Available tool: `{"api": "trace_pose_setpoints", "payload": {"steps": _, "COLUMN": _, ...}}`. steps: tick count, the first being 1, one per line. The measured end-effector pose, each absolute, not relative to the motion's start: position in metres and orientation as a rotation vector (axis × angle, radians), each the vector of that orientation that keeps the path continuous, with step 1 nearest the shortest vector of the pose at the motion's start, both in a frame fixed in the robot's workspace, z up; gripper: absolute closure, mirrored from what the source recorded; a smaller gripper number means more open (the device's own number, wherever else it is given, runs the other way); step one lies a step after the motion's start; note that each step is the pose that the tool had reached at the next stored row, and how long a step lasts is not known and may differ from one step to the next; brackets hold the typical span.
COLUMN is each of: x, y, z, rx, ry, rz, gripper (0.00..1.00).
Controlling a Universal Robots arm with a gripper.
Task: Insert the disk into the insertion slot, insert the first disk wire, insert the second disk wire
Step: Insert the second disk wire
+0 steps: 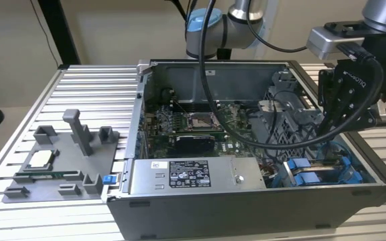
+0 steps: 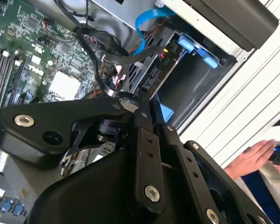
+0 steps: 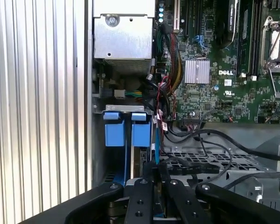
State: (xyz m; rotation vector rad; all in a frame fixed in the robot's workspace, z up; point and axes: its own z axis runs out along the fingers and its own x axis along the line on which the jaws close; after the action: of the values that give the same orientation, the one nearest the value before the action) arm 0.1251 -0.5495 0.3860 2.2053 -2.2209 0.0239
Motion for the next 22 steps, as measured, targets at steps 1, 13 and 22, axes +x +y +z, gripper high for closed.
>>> {"api": "trace_pose_setpoints", "payload": {"steps": 1, "x": 0.125, "y": -0.55, "z": 0.386, "rx": 2.205, "ry": -2.221, "rz": 0.024, "gripper": 1.0}}
{"api": "trace_pose_setpoints", "payload": {"steps": 13, "x": 0.125, "y": -0.558, "z": 0.376, "rx": 2.205, "ry": -2.221, "rz": 0.024, "gripper": 1.0}}
{"api": "trace_pose_setpoints", "payload": {"steps": 22, "x": 0.125, "y": -0.567, "z": 0.366, "rx": 2.206, "ry": -2.221, "rz": 0.024, "gripper": 1.0}}
